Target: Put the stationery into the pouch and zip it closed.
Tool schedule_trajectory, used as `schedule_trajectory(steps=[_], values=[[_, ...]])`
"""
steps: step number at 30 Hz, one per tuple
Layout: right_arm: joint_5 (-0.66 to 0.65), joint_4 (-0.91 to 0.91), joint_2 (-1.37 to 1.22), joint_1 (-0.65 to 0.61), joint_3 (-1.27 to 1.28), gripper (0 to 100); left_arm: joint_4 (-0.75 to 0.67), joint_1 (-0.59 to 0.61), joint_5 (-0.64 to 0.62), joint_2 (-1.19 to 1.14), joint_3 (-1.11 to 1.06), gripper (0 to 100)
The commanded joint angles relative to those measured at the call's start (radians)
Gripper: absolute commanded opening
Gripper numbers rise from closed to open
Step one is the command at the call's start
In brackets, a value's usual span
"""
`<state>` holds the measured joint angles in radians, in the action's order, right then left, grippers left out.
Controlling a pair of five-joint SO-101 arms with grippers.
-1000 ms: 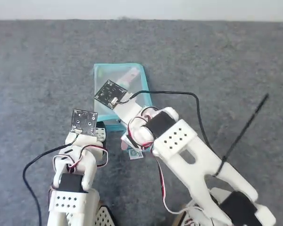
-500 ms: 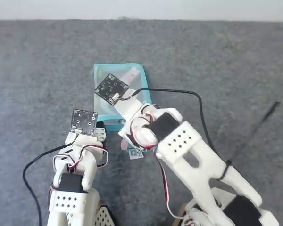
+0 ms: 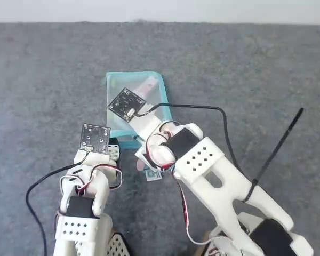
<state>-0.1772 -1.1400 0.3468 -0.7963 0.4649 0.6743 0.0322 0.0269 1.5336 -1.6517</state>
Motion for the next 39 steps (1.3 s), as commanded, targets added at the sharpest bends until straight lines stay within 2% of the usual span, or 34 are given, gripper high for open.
schedule_trajectory(steps=[1, 11, 18, 21, 31, 36, 39], values=[[0.014, 0.019, -0.012, 0.007, -0.008, 5.8, -0.031, -0.008, 0.005, -0.008, 0.031, 1], [0.072, 0.045, -0.021, 0.033, -0.028, 0.7, -0.031, -0.008, 0.005, -0.008, 0.031, 1], [0.190, 0.035, -0.028, 0.194, -0.051, 0.6, -0.032, -0.008, 0.005, -0.008, 0.031, 1], [0.207, -0.018, -0.021, 0.249, -0.075, 0.6, -0.032, -0.008, 0.005, -0.008, 0.030, 1], [0.172, -0.277, -0.019, 0.295, -0.270, 0.6, -0.034, -0.009, 0.005, -0.008, 0.030, 1], [0.170, -0.314, -0.019, 0.394, -0.310, 0.6, -0.034, -0.009, 0.005, -0.008, 0.030, 1], [0.175, -0.309, -0.019, 0.400, -0.307, 0.6, -0.034, -0.009, 0.005, -0.008, 0.030, 1]])
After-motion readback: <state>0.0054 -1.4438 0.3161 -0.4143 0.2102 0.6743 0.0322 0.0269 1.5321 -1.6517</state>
